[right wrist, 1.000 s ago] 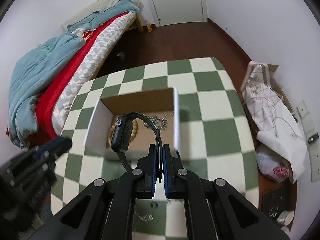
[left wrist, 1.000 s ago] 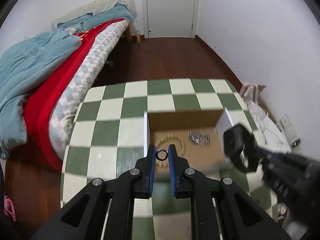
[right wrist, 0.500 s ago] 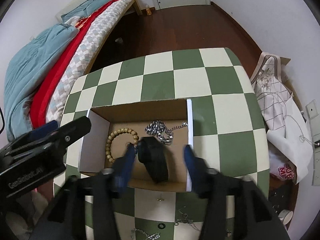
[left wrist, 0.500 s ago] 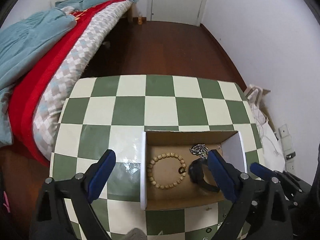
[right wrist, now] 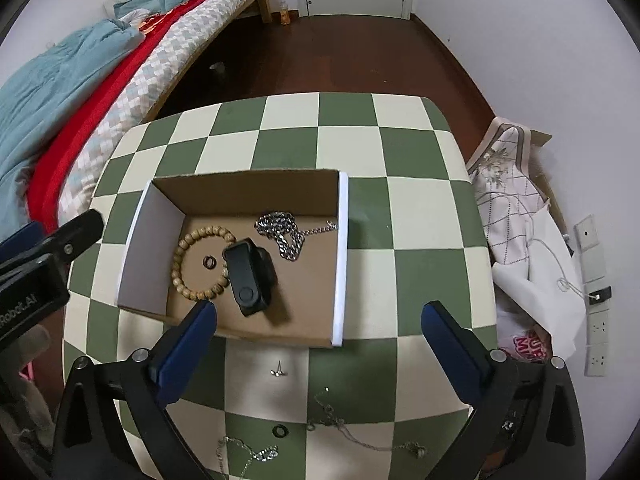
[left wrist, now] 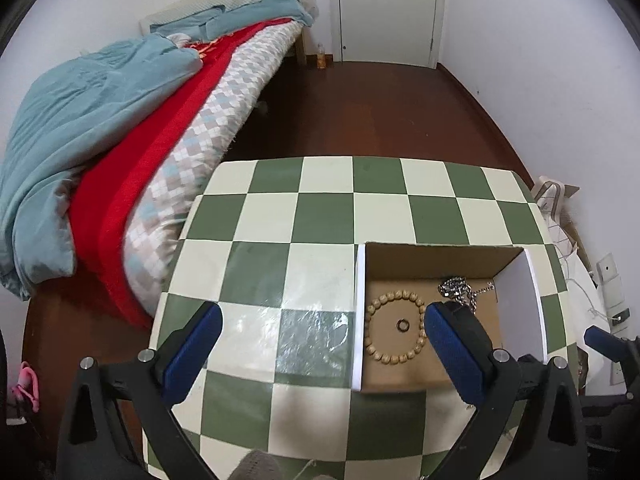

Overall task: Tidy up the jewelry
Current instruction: 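Carry the smartwatch and ring into the white box and release both, then move both tools out of the box toward the remaining silver chains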

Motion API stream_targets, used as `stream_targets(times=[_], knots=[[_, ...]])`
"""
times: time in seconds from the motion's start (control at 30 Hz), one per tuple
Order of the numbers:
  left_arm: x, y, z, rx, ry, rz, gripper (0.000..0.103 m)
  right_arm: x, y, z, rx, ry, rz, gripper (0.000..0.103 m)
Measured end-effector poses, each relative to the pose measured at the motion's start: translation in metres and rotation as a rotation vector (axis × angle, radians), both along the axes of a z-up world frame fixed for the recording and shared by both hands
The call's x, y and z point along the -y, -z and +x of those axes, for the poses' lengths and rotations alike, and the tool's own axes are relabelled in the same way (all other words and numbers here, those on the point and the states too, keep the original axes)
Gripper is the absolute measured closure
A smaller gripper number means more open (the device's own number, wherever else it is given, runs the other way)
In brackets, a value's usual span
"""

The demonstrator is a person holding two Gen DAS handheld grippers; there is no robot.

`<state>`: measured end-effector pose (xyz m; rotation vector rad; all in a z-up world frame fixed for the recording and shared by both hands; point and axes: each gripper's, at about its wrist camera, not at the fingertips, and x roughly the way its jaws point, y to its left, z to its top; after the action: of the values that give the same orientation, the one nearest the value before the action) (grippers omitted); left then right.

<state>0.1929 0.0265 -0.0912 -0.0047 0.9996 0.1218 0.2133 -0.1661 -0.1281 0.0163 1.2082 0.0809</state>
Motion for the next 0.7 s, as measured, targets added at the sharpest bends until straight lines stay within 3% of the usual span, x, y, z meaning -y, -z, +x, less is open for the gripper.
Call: stream_targets(times=[0.5, 0.7], knots=[[-0.004, -0.048, -0.070, 0.125, -0.045, 0.052, 0.000, 0.011, -0.060, -0.064, 0.132, 0.012, 0.036, 0.000], [0.003, -0.036, -0.101, 0.112, -0.026, 0.062, 0.000, 0.028, -0.052, -0.098, 0.121, 0.057, 0.045, 0.000]])
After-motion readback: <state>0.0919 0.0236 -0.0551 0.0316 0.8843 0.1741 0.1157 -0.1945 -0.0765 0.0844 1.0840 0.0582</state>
